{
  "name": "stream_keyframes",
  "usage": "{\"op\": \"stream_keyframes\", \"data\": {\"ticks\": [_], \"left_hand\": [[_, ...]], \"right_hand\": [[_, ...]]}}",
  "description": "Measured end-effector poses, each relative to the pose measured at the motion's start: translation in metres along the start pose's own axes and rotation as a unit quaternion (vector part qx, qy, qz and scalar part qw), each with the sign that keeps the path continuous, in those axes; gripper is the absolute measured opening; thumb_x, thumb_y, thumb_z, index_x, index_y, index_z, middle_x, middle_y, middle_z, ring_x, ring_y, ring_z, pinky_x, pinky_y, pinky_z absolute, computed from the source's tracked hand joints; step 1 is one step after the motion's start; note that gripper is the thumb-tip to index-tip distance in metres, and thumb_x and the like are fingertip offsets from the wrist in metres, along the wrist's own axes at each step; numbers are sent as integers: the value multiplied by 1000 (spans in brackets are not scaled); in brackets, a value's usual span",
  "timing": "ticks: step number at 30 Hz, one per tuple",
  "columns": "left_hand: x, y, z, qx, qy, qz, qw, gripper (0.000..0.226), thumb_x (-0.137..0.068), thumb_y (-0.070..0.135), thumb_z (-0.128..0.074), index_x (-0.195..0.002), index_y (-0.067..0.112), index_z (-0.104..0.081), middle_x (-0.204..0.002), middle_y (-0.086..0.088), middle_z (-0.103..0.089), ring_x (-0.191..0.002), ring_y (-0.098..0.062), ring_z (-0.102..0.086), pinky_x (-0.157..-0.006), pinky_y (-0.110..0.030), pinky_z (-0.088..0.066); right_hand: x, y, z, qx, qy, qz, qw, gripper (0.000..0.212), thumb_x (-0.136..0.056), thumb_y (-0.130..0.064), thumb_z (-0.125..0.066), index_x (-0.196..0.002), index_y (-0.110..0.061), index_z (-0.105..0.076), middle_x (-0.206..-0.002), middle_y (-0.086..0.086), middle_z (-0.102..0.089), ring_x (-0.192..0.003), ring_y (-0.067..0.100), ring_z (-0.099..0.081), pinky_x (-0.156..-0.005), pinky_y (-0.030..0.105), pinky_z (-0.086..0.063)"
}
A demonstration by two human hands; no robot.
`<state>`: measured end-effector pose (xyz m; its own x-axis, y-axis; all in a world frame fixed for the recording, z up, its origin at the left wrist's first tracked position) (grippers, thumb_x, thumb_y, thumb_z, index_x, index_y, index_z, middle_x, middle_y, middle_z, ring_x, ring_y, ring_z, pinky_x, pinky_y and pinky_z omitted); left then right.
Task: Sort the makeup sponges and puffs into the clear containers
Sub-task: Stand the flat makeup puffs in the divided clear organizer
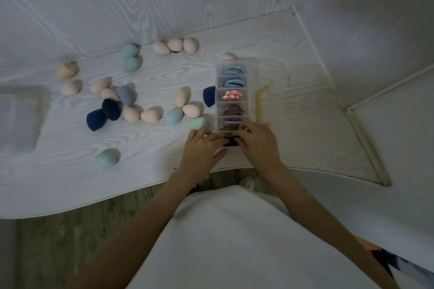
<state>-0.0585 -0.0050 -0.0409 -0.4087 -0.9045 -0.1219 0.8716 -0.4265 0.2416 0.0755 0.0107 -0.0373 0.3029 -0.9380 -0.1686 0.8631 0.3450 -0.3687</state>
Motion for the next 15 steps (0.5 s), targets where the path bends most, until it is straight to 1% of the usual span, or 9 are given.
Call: {"op": "stream_keyframes", "data": {"ticks": [2, 4, 7, 10, 12, 15], "left_hand": [[-1, -1, 1, 5, 3, -6, 1000, 22, -73, 30, -78, -93, 22, -74, -89, 3, -73, -79, -22, -60, -69, -31, -44], [-1, 0, 1, 9, 2, -14, 1000, 22, -72, 28, -78, -93, 22, -74, -88, 3, -73, -79, -22, -60, -68, -30, -44], [-2, 0, 2, 17, 4, -16, 1000, 23, -71, 26, -80, -92, 21, -74, -88, 3, -73, -78, -22, -61, -68, -30, -44], [-2, -1, 3, 33, 9, -11, 999, 24, -69, 25, -81, -91, 20, -74, -86, 1, -72, -77, -23, -61, -67, -30, -45], [-3, -2, 2, 44, 11, -12, 999, 25, -68, 24, -82, -90, 19, -74, -84, 1, -72, -76, -23, -61, -66, -30, -46], [-4, -3, 0, 51, 13, -8, 999, 26, -65, 25, -84, -89, 19, -74, -82, 0, -72, -74, -23, -61, -66, -29, -46]], "right_hand": [[-3, -3, -3, 52, -4, 5, 999, 7, -71, -16, -78, -76, -14, -73, -84, 6, -62, -75, 22, -57, -64, 30, -47], [-6, -4, -4, 68, -11, -2, 998, 7, -70, -19, -79, -75, -16, -75, -87, 6, -61, -78, 23, -55, -66, 31, -46], [-8, -2, -2, 56, -19, 12, 998, 6, -72, -19, -78, -77, -18, -76, -94, 6, -61, -84, 26, -55, -71, 33, -45], [-9, -5, 3, 46, -12, 27, 998, 5, -70, -14, -79, -74, -14, -75, -89, 6, -62, -79, 25, -56, -68, 31, -45], [-7, -4, 1, 42, -4, 3, 999, 8, -67, -13, -81, -71, -11, -73, -84, 7, -62, -75, 24, -56, -65, 31, -46], [-7, 2, -4, 33, -5, -46, 998, 11, -67, -16, -81, -71, -10, -72, -85, 8, -62, -77, 24, -56, -67, 33, -47]]}}
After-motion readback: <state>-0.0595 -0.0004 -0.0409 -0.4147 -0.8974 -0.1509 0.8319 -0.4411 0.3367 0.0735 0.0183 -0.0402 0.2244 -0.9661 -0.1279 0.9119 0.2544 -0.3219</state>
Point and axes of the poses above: each hand's wrist, its own x-axis away from the middle knuckle, its own z-axis out of the back of the hand, y = z × x, the point moved 5 cm from there along -x, towards the middle knuckle
